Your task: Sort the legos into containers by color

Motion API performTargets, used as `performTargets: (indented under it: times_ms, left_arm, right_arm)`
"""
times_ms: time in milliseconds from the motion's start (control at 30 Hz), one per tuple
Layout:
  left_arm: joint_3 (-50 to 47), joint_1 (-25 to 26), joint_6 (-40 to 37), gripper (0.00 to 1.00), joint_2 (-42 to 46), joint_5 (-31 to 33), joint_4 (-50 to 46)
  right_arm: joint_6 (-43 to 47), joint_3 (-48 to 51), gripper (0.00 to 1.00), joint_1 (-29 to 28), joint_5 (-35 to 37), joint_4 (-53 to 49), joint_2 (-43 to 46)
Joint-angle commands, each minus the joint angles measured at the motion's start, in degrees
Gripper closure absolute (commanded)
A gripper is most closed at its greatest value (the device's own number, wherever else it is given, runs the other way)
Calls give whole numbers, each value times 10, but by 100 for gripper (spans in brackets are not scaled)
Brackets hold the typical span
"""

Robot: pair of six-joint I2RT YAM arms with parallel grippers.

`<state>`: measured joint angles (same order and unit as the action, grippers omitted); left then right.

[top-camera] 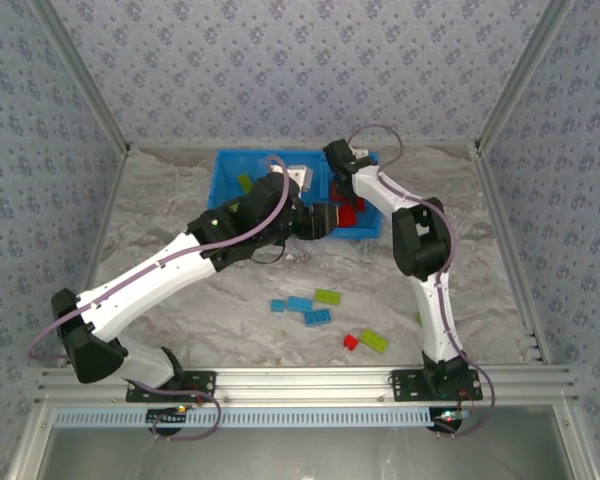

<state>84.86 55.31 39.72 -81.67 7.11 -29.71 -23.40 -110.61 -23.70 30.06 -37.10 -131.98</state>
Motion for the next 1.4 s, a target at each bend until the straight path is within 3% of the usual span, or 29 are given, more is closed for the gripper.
performTargets:
  times_ms: [0,67,300,533,700,867,1100,1167,1367]
  left_arm:
    - [-3,5,0,33,-1,5,14]
    - [-4,6,0,33,-1,7,12]
    - [-10,11,-4,33,-4,9,17]
    - [-15,19,-26,32,-1,4,26]
    - [-24,22,-39,32,-1,-24,40]
    - [-44,37,-61,33,-26,-59,71]
    - [-69,53,-72,33,-81,-110,140]
    - [-49,71,-88,33,-119,-127,146]
    - [55,147,-161,33,-258,-101,94]
  right_arm:
    - [4,-18,48,4,-1,-10,-11]
    - [1,-16,44,3,-1,-13,-9]
    - [9,1,43,-3,-10,6,62]
    - [23,59,42,-7,-28,10,221]
    - [24,185,44,-2,-67,4,394]
    - [38,306,44,6,-193,-57,614]
    - [51,331,42,5,-362,-214,848]
    - [65,318,40,5,-449,-231,888]
    - [71,270,39,5,-559,-266,941]
